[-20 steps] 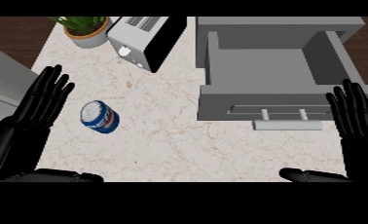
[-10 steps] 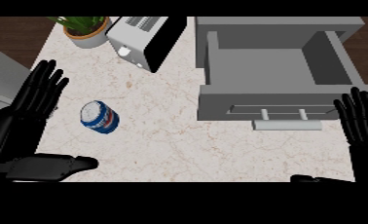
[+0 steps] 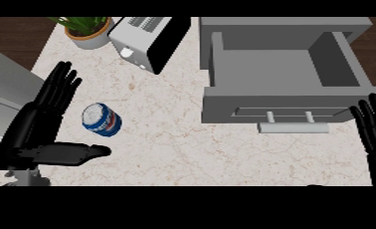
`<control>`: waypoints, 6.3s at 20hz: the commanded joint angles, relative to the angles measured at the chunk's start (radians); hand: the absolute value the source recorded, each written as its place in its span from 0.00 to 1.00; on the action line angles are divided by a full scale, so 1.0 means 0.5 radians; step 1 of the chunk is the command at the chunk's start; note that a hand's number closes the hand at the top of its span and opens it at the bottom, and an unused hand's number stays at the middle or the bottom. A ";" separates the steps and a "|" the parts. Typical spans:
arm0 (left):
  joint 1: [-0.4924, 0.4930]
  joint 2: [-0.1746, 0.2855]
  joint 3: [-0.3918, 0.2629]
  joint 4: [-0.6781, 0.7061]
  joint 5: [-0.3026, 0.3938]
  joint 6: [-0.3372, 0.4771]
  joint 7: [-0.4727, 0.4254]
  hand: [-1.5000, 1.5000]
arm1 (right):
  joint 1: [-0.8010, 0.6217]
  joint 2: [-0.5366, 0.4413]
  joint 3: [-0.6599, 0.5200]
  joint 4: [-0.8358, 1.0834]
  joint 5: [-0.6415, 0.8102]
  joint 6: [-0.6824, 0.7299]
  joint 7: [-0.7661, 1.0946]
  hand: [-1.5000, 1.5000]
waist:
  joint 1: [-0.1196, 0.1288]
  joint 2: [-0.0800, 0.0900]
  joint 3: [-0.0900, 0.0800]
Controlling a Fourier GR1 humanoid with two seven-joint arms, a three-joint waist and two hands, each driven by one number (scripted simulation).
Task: Pick up the can, place it into the drawer and close the drawer
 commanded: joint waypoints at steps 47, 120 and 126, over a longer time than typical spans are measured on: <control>-0.381 0.258 0.356 2.154 -0.171 -0.192 -1.461 0.00 | -0.091 0.133 -0.098 0.028 0.107 0.112 0.003 0.00 | -0.008 0.003 -0.001; -0.972 -0.249 -0.347 0.807 -0.150 0.602 -0.177 1.00 | 0.071 0.101 -0.229 -0.248 -0.136 0.158 0.116 0.00 | -0.001 -0.003 0.001; -1.504 -0.250 -0.469 1.161 -0.159 0.869 -0.094 1.00 | 0.073 0.137 -0.201 -0.181 -0.094 0.173 0.042 0.00 | -0.034 0.005 0.001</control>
